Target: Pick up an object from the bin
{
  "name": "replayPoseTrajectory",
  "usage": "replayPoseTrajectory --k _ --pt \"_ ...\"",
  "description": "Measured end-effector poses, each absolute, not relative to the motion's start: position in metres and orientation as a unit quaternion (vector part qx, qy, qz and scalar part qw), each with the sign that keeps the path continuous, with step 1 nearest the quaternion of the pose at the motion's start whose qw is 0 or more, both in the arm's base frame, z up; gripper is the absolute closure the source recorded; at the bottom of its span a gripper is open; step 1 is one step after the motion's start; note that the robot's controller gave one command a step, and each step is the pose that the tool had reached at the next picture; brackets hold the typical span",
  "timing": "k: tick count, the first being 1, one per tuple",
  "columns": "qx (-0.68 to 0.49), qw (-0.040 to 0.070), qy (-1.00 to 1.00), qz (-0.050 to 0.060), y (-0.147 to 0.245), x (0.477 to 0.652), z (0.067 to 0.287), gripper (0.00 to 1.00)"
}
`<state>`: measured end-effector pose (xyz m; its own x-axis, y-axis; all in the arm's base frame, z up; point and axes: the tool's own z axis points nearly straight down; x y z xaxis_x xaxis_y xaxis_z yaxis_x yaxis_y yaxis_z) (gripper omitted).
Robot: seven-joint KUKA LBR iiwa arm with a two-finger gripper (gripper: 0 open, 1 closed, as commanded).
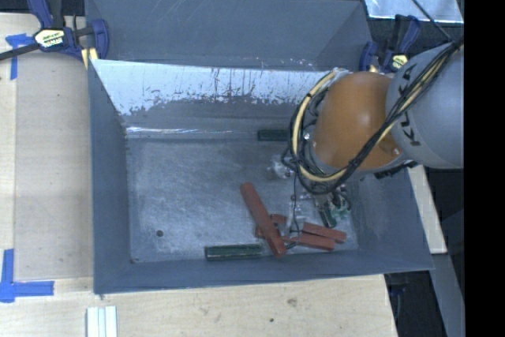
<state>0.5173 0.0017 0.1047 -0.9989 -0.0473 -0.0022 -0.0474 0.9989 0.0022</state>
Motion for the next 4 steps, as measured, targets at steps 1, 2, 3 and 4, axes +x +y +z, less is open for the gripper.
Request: replayPoseTrajectory --k 1,2,3,4 --pt "-0.031 0.000 1.000 -0.002 -0.019 0.508 0.087 0.00" --pt "-0.005 0.001 1.000 0.000 -0.008 0.484 0.070 1.00" --pt "-0.004 0.001 1.000 0.000 -0.008 0.484 0.070 1.00" --pt "-0.015 0.002 1.000 0.000 0.003 0.490 0.232 1.00"
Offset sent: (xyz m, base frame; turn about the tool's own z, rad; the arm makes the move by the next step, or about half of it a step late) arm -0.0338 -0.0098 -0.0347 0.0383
